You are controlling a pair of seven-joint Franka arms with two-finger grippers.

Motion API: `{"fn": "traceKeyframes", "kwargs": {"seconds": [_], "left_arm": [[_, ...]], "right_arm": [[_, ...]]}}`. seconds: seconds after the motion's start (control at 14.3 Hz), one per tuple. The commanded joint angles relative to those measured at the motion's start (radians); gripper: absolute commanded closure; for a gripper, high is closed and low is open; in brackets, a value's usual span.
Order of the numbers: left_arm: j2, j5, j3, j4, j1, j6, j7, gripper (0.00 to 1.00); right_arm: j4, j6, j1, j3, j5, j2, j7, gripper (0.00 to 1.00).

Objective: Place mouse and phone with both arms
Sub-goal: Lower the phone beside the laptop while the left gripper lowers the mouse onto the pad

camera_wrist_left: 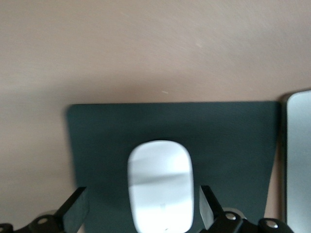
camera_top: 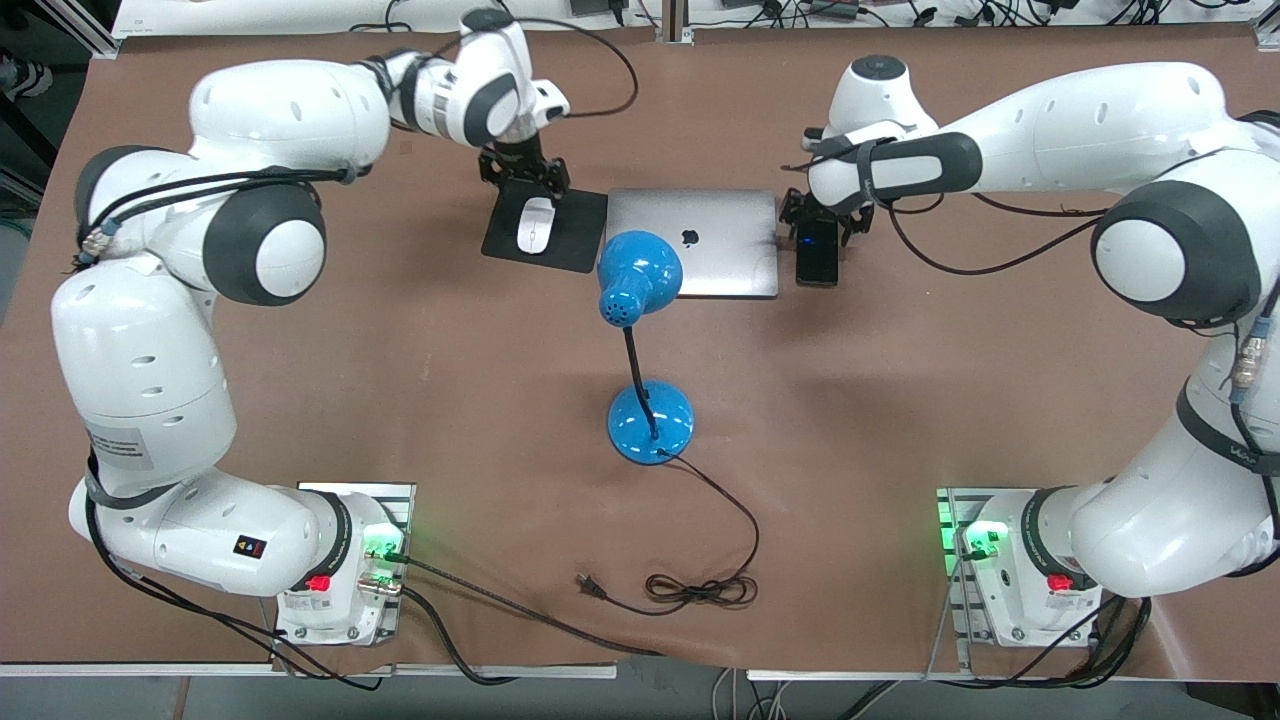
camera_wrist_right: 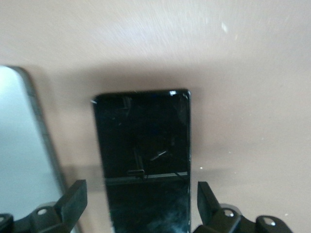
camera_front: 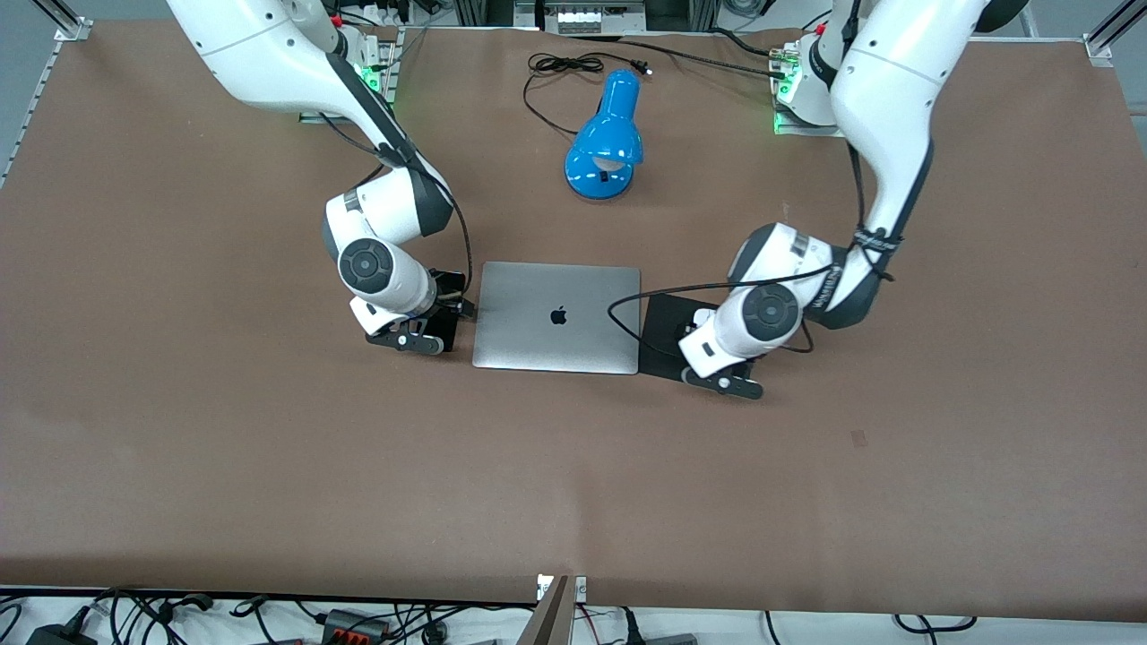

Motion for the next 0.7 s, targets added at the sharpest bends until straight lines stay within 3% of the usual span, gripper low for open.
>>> {"fn": "traceKeyframes", "kwargs": {"seconds": [0.0, 0.35, 0.49, 0.63], "left_arm": [[-0.077, -0.004, -0.007, 0.001, 0.076, -0.094, 0.007, 0.0], [-0.199, 0.001, 0.005, 0.004, 0.136, -0.225, -0.001, 0.0], [-0.232, -0.005, 0.007, 0.03, 0.188, -0.279, -0.006, 0.0], [-0.253, -0.007, -0.013, 0.082, 0.246, -0.441, 0.026, 0.0]], "right_arm": [[0.018, -0.07, 0.003, -0.007, 0.004, -0.096, -0.004, 0.0], [0.358, -0.442, -0.031, -0.01, -0.016, -0.11, -0.05, 0.0], [0.46, -0.525, -0.052, -0.012, -0.022, -0.112, -0.125, 0.0], [0.54, -0.574, -0.087, -0.016, -0.053, -0.115, -0.136, 0.0]]}}
